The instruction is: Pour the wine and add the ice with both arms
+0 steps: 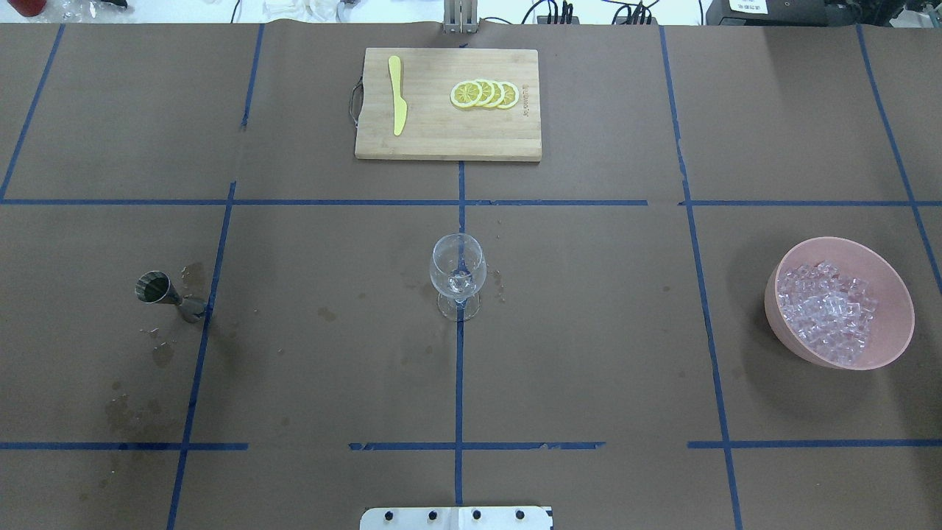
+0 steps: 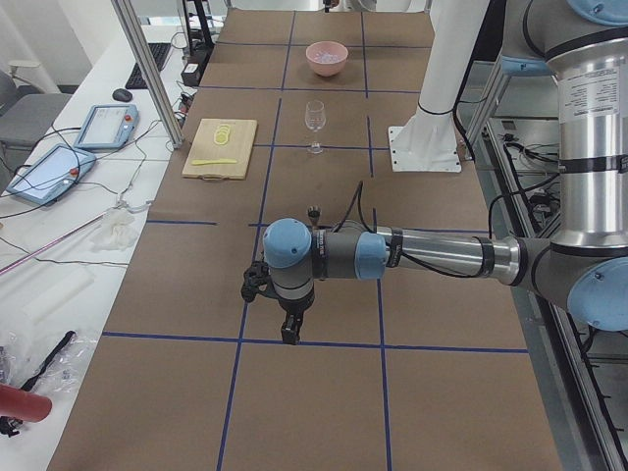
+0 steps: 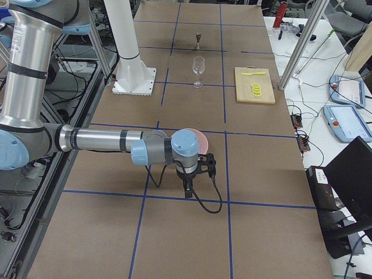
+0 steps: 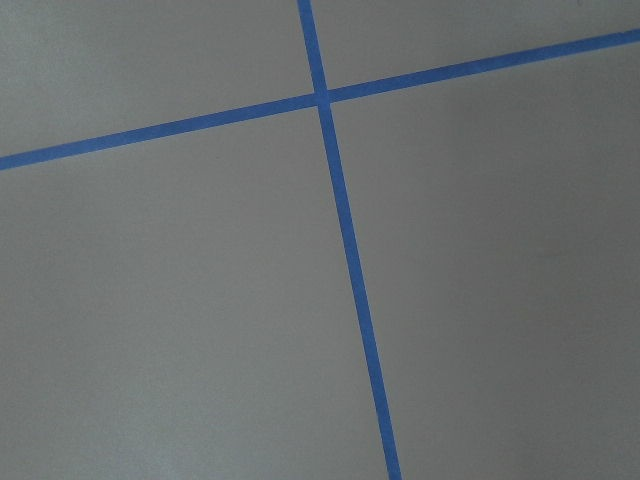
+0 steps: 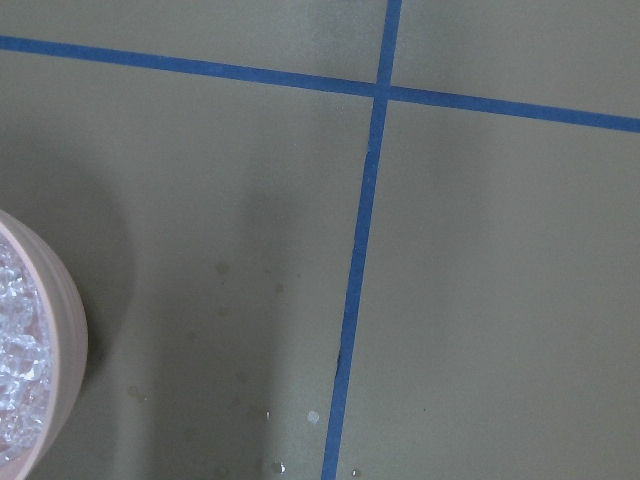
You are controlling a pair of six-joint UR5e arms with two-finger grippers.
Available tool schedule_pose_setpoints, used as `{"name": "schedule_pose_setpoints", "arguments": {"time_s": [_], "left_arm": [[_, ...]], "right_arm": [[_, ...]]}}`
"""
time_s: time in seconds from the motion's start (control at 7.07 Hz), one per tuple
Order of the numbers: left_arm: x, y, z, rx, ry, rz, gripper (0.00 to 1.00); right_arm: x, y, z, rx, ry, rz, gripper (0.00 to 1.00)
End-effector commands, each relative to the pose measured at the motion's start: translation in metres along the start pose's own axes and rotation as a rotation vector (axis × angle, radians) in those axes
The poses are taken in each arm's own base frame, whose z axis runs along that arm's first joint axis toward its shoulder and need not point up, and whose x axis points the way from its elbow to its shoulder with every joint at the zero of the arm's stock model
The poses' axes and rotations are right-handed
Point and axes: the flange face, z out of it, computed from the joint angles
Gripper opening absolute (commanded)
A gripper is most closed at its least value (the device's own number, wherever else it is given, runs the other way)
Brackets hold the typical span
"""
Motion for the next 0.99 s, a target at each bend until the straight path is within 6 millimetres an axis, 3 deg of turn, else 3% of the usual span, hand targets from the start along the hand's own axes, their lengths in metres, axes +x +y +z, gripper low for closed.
{"name": "schedule_pose_setpoints", "arguments": {"time_s": [0.0, 0.14, 0.57, 0.85], "left_arm": [[0.005, -0.002, -0.005, 0.011, -0.004, 0.013, 1.00], [-0.001, -0.002, 0.000, 0.007, -0.001, 0.010, 1.00], [0.006, -0.012, -0.008, 0.047, -0.021, 0.049, 1.00], [0.027, -0.024, -0.031, 0.137, -0.030, 0.140, 1.00]], "right_arm": [[-0.001, -0.001, -0.001, 0.002, -0.002, -0.001, 1.00], [-0.001, -0.001, -0.001, 0.002, -0.002, -0.003, 1.00], [-0.018, -0.007, -0.015, 0.028, -0.014, -0.035, 1.00], [-0.041, -0.017, -0.037, 0.079, -0.018, -0.071, 1.00]]}}
